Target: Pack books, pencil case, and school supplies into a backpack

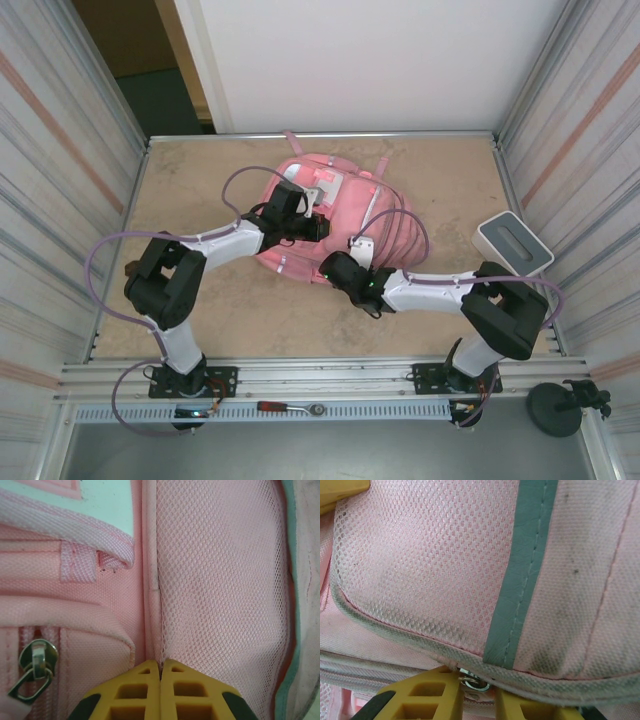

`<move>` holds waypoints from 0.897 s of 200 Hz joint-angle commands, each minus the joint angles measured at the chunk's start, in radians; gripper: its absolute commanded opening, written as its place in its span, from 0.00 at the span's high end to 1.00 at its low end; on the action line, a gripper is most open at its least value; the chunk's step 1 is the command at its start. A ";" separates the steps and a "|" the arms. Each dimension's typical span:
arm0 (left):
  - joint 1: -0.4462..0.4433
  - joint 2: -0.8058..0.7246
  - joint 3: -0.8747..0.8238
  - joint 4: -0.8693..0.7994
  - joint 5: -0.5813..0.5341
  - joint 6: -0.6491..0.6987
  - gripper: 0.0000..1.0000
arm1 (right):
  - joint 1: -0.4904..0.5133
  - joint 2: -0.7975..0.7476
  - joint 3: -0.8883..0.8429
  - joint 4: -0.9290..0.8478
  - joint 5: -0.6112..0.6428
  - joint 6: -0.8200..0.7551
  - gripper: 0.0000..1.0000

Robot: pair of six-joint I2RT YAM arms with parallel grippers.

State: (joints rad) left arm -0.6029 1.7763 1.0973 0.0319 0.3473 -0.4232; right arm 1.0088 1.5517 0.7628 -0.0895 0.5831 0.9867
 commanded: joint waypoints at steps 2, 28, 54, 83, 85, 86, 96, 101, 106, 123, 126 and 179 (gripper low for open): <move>-0.009 -0.005 -0.056 -0.171 -0.004 0.016 0.95 | 0.004 0.016 0.002 -0.024 0.048 -0.008 0.82; -0.009 -0.003 -0.054 -0.170 -0.002 0.017 0.95 | 0.004 0.028 0.005 -0.024 0.040 -0.028 0.81; -0.009 -0.004 -0.053 -0.171 0.000 0.017 0.95 | 0.003 0.037 0.010 -0.027 0.031 -0.047 0.81; -0.009 -0.006 -0.051 -0.175 0.000 0.019 0.95 | -0.001 0.023 0.006 -0.038 0.027 -0.065 0.79; -0.009 -0.007 -0.051 -0.175 -0.001 0.020 0.95 | 0.000 0.022 0.006 -0.040 0.028 -0.066 0.79; -0.009 -0.007 -0.051 -0.175 0.000 0.020 0.95 | 0.000 0.021 0.005 -0.040 0.028 -0.066 0.79; -0.009 -0.008 -0.051 -0.176 -0.002 0.020 0.95 | -0.001 0.008 0.001 -0.044 0.029 -0.072 0.80; -0.009 -0.008 -0.051 -0.176 -0.002 0.021 0.95 | -0.001 0.004 -0.002 -0.044 0.029 -0.075 0.80; -0.009 -0.007 -0.051 -0.176 -0.002 0.021 0.95 | -0.002 -0.002 -0.005 -0.045 0.029 -0.078 0.82; -0.009 -0.003 -0.050 -0.176 -0.004 0.022 0.95 | -0.013 -0.012 -0.008 -0.057 0.022 -0.084 0.86; -0.008 -0.002 -0.050 -0.176 -0.003 0.022 0.95 | -0.014 -0.015 -0.009 -0.059 0.020 -0.086 0.87; 0.014 0.009 -0.033 -0.209 -0.033 0.042 1.00 | -0.068 -0.064 -0.046 -0.083 -0.086 -0.131 0.93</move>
State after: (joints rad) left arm -0.6010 1.7763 1.0973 0.0288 0.3439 -0.4164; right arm 0.9798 1.5337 0.7567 -0.1013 0.5213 0.8978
